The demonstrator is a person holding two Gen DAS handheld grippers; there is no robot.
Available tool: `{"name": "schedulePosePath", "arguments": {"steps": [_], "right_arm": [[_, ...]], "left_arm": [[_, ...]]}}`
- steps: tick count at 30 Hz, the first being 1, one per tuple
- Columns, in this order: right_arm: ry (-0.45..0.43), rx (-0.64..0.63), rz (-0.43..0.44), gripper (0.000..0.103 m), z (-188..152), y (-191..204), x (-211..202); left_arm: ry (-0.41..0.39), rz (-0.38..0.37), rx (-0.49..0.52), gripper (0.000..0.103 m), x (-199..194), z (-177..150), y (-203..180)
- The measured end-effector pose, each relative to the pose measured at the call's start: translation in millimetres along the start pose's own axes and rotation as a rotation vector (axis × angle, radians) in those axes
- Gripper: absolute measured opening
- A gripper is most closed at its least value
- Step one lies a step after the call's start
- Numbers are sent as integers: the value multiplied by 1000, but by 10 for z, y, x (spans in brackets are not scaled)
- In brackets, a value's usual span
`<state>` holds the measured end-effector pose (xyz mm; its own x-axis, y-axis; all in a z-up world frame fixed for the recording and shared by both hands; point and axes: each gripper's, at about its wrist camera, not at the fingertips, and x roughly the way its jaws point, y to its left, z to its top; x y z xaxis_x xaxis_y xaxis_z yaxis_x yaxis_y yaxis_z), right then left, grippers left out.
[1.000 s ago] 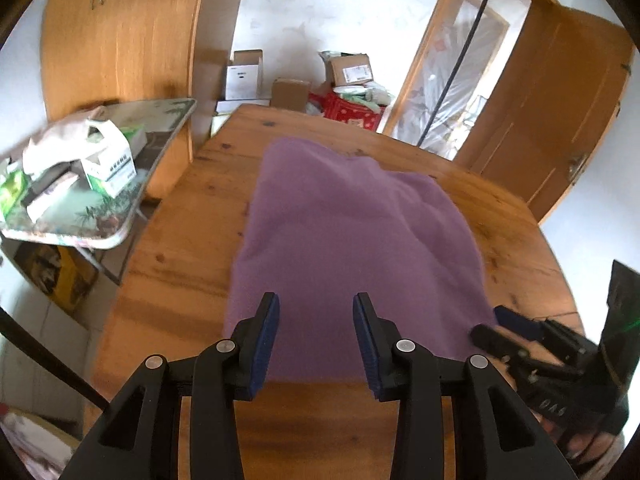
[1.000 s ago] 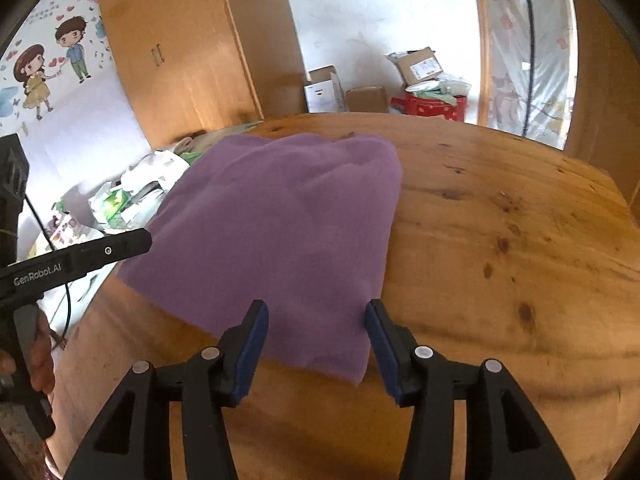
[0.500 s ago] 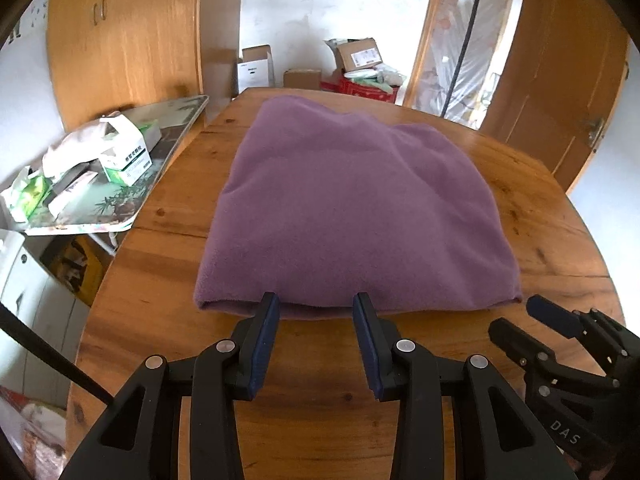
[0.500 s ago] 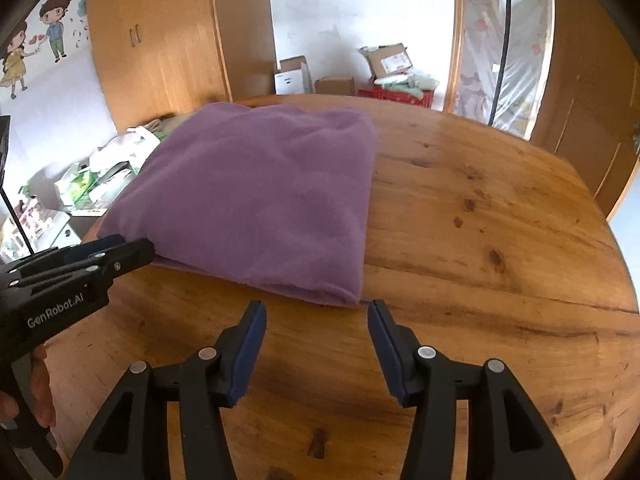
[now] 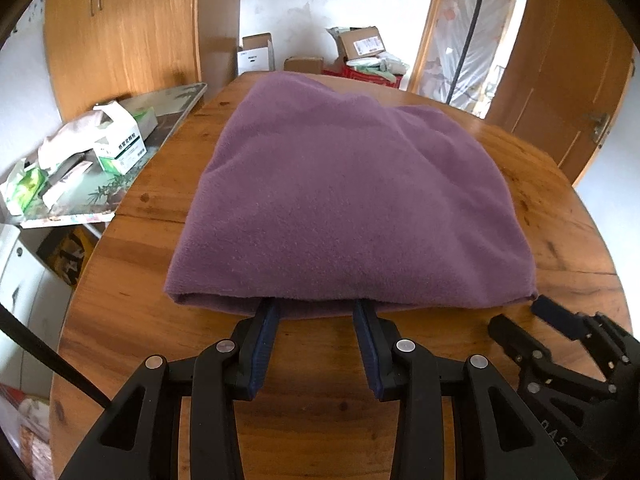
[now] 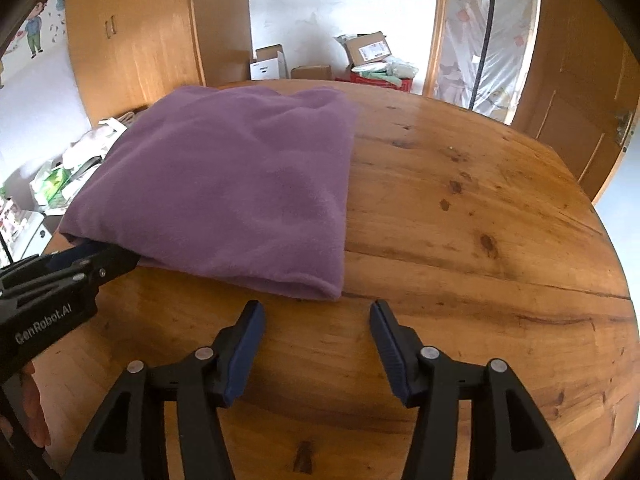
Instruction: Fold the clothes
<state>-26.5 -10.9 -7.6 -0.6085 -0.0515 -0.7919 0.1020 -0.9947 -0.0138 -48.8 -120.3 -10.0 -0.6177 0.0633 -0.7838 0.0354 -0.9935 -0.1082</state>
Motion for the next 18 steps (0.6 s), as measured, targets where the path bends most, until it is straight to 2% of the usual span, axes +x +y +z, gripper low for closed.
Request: {"name": "schedulePosePath", "arguments": {"steps": [9,18], "right_arm": [[-20,12,-7,66,27,6,47],[-17,11,-2,68,48,-18,53]], "left_arm": [[-30,31,20,40,36,11,-18],[-52,56,34,41,58,20,-42]]}}
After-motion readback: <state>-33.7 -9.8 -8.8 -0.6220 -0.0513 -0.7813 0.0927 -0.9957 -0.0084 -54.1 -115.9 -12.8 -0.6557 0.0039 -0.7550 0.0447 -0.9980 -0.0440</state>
